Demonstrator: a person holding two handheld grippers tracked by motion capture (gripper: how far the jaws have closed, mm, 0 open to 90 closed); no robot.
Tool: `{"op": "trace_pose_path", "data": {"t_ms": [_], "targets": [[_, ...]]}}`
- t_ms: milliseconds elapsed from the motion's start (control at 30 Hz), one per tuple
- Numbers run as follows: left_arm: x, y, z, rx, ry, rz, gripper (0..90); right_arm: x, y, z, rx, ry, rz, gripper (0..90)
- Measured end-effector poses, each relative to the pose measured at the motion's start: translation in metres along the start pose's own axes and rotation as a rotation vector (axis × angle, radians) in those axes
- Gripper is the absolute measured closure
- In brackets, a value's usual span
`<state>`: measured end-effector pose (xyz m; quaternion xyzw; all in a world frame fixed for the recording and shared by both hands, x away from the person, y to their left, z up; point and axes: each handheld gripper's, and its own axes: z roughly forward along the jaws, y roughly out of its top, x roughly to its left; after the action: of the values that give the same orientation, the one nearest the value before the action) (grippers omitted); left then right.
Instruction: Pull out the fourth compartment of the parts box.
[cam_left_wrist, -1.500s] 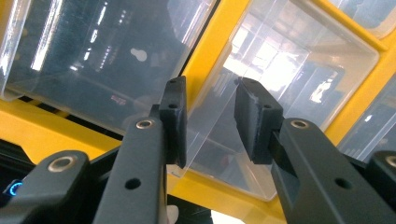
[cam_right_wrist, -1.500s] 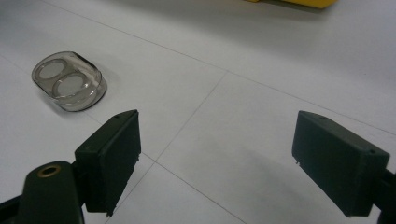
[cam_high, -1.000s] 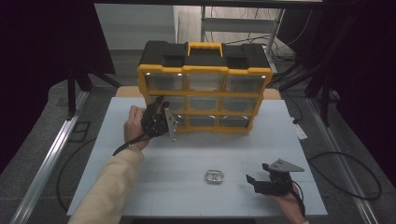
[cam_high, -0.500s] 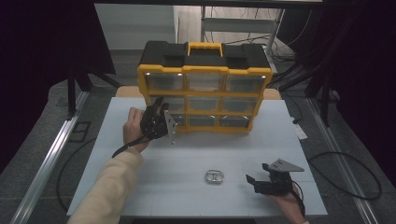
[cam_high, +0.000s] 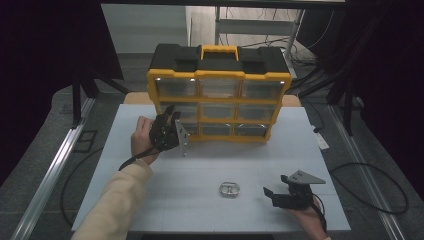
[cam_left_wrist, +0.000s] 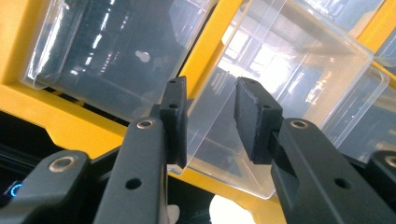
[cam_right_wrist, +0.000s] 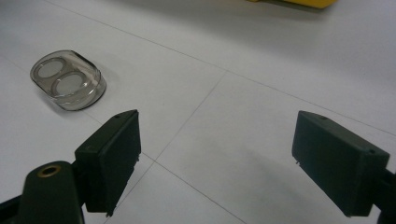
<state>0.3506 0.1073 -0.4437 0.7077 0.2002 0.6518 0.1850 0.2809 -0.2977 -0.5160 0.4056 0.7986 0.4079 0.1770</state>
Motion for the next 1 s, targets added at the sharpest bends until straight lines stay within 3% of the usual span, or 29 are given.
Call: {"op": "trace_pose_path", "data": {"t_ms": [1000], "targets": [[0.0008,-0.0017,-0.0084,-0.013,-0.009,-0.001,65.4,0.0000,0.0000,0.0002,0.003,-0.001,0.000,16.4]]}}
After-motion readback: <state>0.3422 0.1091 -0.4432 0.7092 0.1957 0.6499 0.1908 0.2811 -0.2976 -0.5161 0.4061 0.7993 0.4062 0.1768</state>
